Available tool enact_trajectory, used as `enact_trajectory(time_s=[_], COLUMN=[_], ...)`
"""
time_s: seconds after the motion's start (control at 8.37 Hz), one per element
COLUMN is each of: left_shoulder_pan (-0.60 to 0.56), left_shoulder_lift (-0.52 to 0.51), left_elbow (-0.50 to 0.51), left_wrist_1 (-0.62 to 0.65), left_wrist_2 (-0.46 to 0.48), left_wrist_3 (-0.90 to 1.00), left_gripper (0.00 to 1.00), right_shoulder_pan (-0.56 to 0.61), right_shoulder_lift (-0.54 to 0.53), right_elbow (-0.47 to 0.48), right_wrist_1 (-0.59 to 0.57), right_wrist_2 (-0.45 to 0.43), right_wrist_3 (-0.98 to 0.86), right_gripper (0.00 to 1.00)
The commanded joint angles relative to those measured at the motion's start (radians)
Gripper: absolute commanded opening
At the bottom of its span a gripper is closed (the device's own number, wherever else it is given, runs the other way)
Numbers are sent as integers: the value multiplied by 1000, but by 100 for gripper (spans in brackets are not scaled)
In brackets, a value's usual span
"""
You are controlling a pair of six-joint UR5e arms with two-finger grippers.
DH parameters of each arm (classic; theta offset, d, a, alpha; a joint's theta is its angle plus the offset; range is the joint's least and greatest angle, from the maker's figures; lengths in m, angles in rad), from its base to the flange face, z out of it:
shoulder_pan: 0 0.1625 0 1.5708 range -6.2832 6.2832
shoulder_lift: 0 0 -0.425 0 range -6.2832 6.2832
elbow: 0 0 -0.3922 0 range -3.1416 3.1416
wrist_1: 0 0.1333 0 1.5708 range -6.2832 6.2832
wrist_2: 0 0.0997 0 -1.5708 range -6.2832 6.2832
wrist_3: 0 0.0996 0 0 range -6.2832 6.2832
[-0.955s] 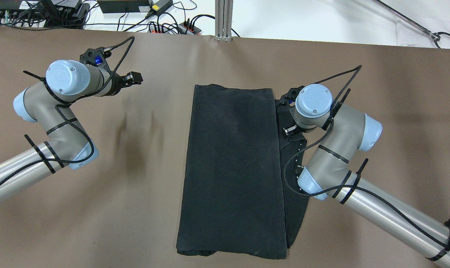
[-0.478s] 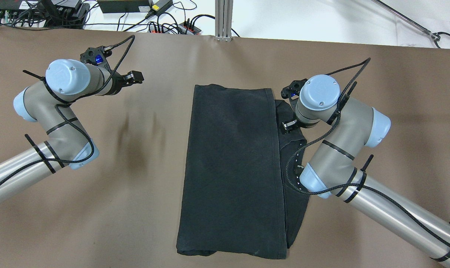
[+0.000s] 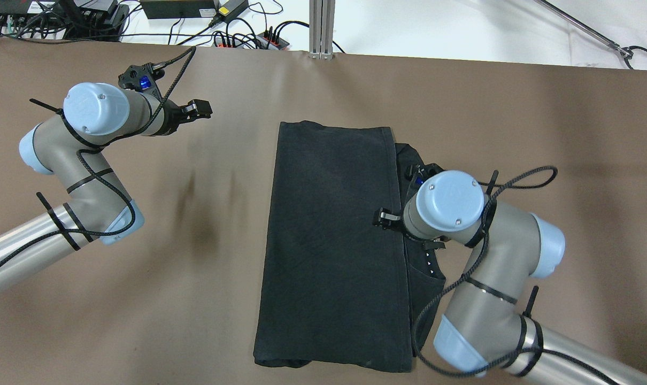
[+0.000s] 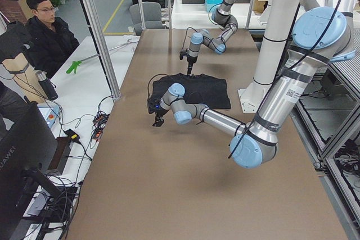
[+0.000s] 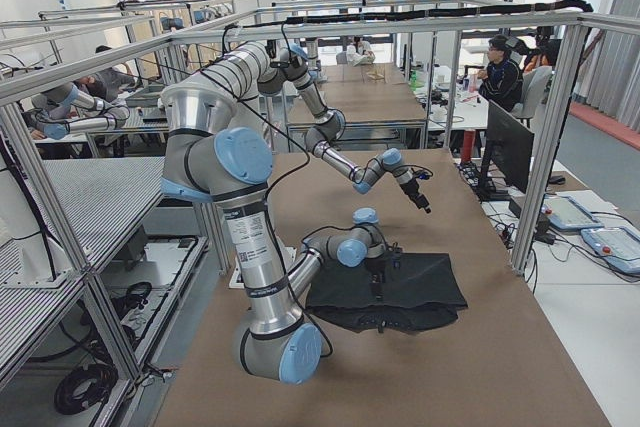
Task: Fold clothes
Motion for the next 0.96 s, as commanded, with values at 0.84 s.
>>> enact_trajectory(time_s=[0.84], left_shoulder_pan=[54], left_shoulder_lift=[3], left_elbow=[-57], left_wrist_1=[1], left_wrist_2=[14], left_wrist_3=[-88], left_gripper=[94], right_shoulder_pan=[-489], right_shoulder_lift=[-236], right_elbow=[197], right_wrist_1=[1], right_wrist_2=[-367], right_wrist_3=[886], right_gripper=[71])
